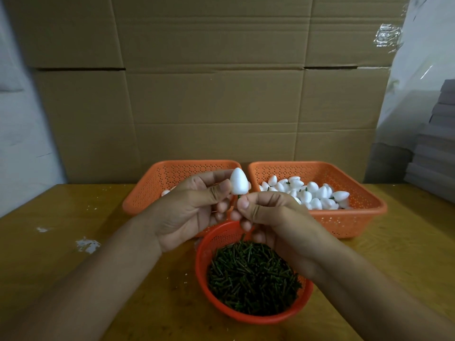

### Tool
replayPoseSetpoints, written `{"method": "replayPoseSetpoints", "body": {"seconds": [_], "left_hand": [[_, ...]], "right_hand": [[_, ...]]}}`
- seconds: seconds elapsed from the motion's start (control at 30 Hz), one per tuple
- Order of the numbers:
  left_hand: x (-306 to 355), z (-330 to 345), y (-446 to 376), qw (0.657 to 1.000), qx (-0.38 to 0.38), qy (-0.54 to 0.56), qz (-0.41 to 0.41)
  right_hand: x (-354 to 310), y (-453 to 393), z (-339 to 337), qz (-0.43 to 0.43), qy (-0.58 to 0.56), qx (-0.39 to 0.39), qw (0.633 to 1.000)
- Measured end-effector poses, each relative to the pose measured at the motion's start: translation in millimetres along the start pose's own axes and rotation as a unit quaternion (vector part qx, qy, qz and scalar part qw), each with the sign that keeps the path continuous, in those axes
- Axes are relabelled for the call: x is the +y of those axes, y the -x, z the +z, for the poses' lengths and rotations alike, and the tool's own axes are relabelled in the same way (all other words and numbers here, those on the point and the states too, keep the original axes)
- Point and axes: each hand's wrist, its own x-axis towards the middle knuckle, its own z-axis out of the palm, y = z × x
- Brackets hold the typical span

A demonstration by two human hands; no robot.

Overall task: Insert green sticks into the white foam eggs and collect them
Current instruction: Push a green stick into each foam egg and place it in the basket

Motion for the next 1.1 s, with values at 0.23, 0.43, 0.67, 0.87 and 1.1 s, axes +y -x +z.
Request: {"method": "replayPoseSetpoints", "body": {"seconds": [0.23,0.43,0.67,0.87,1.1], "left_hand": [[6.3,1.8,2.6,0.997,0.041,-0.045,0.049],[5.6,8.1,4.8,0.962,0.096,-0.206,0.153],[3.3,10.2,4.5,0.945,0.094,-0.249,0.191],[-2.3,11.9,0.8,0.95,0.11,-0.221,0.192],[-4.7,14.0,-0.3,0.96,0.116,-0.163,0.194]], "right_hand": [[1.9,-0.5,0.3,-0.038,0.077,0.105,0.991],[6.9,-1.3,3.4,-0.069,0.081,0.119,0.987],[7.4,-0.8,2.8,-0.08,0.096,0.111,0.986],[8.0,-1.2,2.0,-0.078,0.096,0.118,0.985],[5.4,-0.6,1.9,-0.084,0.097,0.12,0.984]]}}
